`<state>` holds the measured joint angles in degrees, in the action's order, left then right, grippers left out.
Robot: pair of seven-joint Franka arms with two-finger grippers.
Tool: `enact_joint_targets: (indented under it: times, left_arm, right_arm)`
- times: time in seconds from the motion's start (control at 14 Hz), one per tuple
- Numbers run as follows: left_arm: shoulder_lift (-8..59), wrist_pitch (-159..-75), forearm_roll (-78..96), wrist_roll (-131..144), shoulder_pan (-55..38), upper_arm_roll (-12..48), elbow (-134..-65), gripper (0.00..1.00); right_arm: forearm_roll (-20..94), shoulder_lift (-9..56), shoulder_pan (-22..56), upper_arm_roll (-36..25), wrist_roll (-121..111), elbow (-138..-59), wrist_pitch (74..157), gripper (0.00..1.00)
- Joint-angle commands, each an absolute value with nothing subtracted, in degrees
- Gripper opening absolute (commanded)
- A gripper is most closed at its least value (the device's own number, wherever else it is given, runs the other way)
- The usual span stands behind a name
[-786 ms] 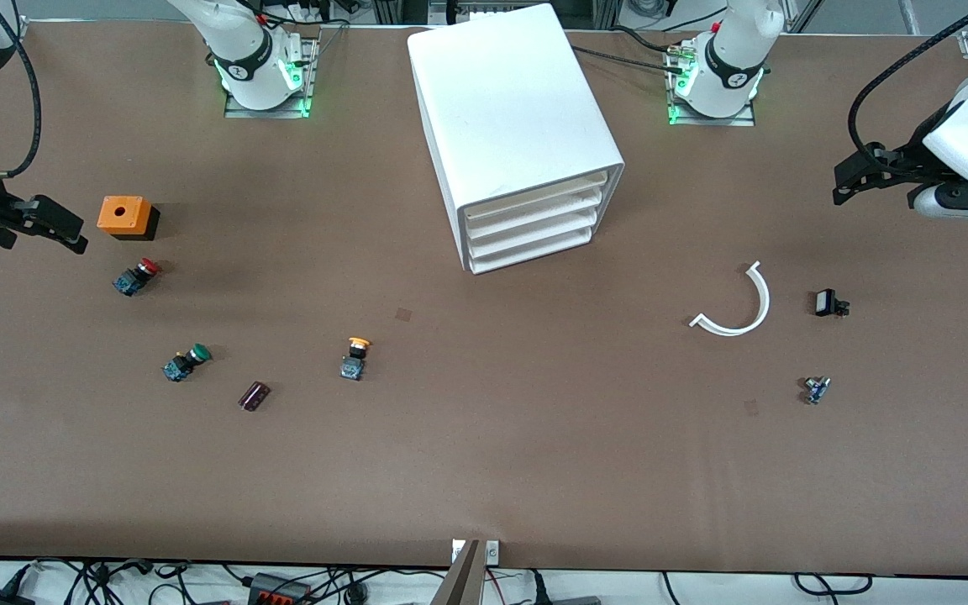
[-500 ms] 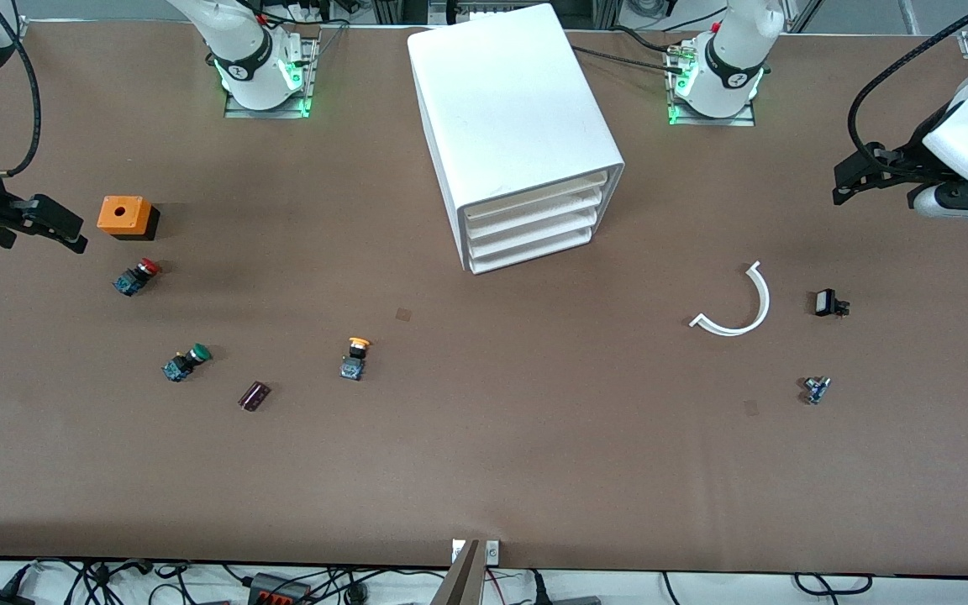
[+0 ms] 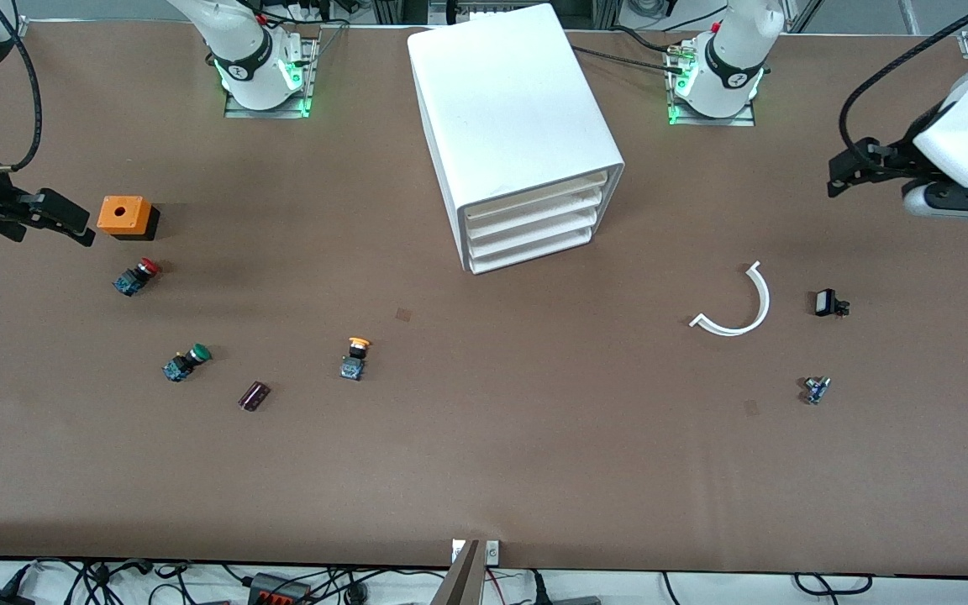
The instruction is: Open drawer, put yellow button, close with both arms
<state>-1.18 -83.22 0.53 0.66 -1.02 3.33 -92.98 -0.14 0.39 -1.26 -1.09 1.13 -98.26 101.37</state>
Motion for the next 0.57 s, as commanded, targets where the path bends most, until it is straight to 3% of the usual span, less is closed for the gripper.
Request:
enact_joint_targets:
  times: [0.0,0.5]
  left_arm:
    - [1.8,-77.4,3.8,-0.5,-3.0,3.7,-90.7,1.0]
    - [9.0,-73.7,15.2,-10.8,-3.3,3.6,-90.6,1.0]
  right_arm:
    - [0.8,-0.4,-1.2,-0.9,0.3,-98.6,100.6,1.0]
    - [0.7,2.3,-0.6,-0.7,0.3,-98.8,100.7,1.0]
